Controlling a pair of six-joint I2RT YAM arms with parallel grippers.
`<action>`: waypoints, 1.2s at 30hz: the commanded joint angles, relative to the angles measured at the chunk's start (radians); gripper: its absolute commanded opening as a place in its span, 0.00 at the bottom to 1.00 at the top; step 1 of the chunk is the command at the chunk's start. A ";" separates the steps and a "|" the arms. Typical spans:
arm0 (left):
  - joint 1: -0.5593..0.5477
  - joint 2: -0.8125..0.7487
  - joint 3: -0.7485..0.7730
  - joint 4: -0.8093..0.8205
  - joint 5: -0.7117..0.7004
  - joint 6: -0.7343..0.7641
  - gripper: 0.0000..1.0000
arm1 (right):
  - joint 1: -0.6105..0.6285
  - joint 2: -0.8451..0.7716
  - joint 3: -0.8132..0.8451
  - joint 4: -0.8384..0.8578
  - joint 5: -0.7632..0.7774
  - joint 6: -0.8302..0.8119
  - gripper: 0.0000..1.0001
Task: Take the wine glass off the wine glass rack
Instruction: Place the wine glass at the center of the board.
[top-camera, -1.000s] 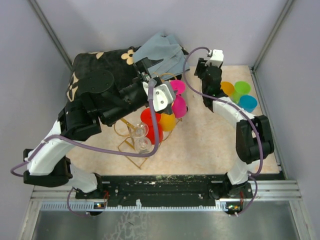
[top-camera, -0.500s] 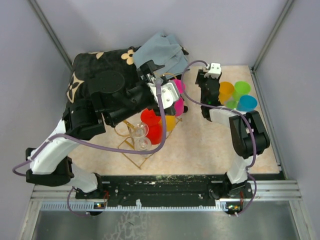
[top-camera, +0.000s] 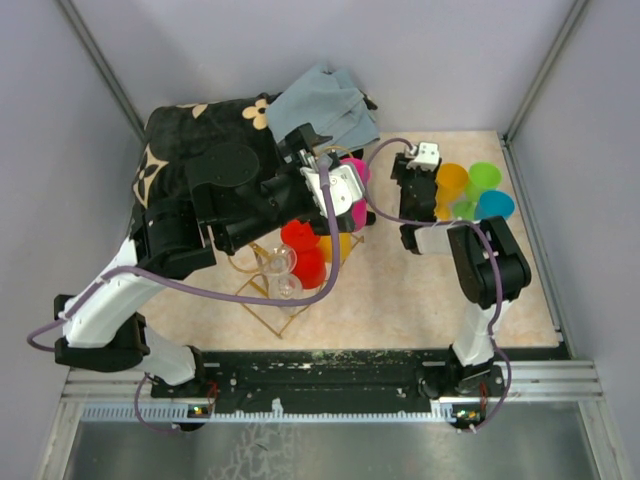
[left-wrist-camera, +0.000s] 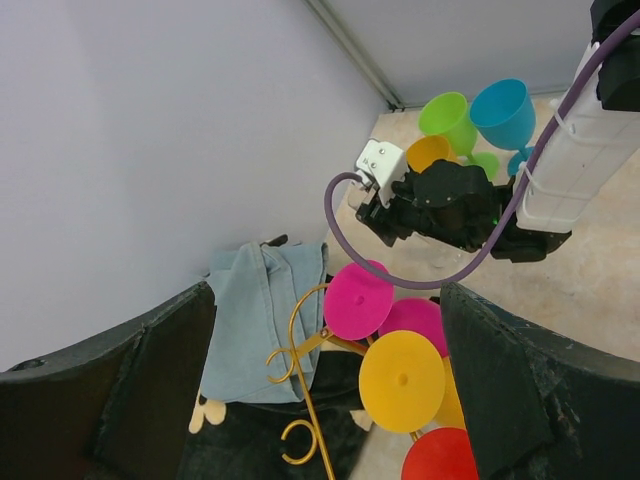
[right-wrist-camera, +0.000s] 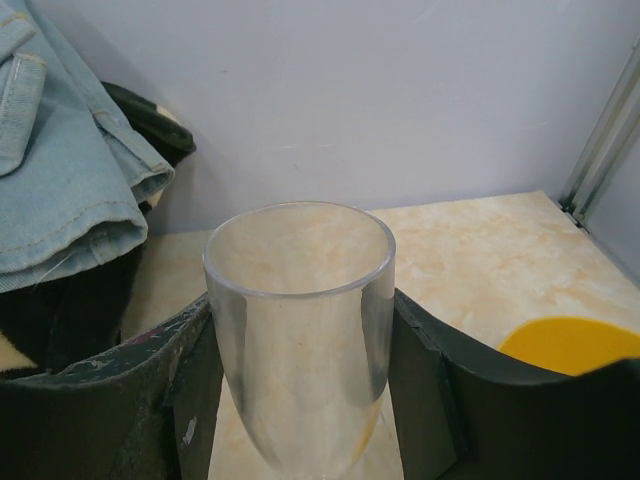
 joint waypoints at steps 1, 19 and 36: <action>0.003 0.002 -0.009 -0.001 -0.006 -0.027 0.97 | 0.014 0.007 -0.024 0.145 0.014 -0.021 0.08; 0.003 -0.017 -0.062 0.001 0.010 -0.060 0.97 | 0.029 -0.006 -0.125 0.218 0.020 -0.027 0.58; 0.003 -0.028 -0.048 0.014 0.009 -0.059 0.98 | 0.029 -0.269 -0.155 0.045 0.028 -0.037 0.90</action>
